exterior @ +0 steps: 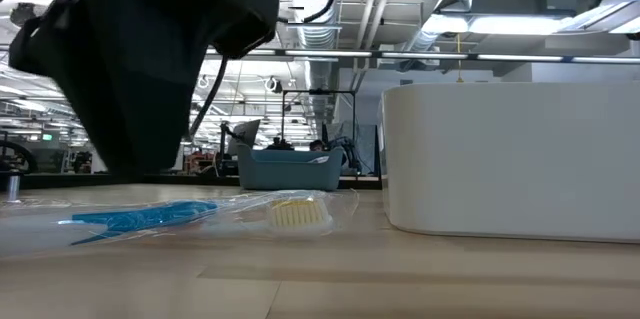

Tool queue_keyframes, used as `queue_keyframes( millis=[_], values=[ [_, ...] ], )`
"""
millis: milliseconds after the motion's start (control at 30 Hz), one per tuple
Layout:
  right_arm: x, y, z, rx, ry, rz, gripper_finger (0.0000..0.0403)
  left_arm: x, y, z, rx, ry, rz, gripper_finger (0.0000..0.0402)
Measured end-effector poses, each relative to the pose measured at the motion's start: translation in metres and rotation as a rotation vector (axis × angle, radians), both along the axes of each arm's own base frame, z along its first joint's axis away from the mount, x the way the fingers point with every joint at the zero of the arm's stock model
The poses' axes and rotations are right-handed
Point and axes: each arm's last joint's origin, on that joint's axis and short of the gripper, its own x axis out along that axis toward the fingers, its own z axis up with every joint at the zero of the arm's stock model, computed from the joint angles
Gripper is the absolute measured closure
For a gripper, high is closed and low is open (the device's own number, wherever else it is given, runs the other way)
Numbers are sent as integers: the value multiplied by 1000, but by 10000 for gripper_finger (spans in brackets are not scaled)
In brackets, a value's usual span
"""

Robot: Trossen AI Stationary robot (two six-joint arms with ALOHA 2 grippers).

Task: Pick & Place Toothbrushes
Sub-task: Put the blue toothbrush into the top white bin

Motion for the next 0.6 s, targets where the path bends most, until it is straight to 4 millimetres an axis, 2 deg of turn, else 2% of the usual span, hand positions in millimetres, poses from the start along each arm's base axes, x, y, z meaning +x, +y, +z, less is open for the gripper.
queue_keyframes(
  millis=[267,600],
  values=[
    [-2,-1,-1,-13,22,0,403,-8,3,-14,-35,61,32,261],
    [-2,-1,-1,-13,22,0,403,-7,2,-13,-32,52,2,287]
  ],
)
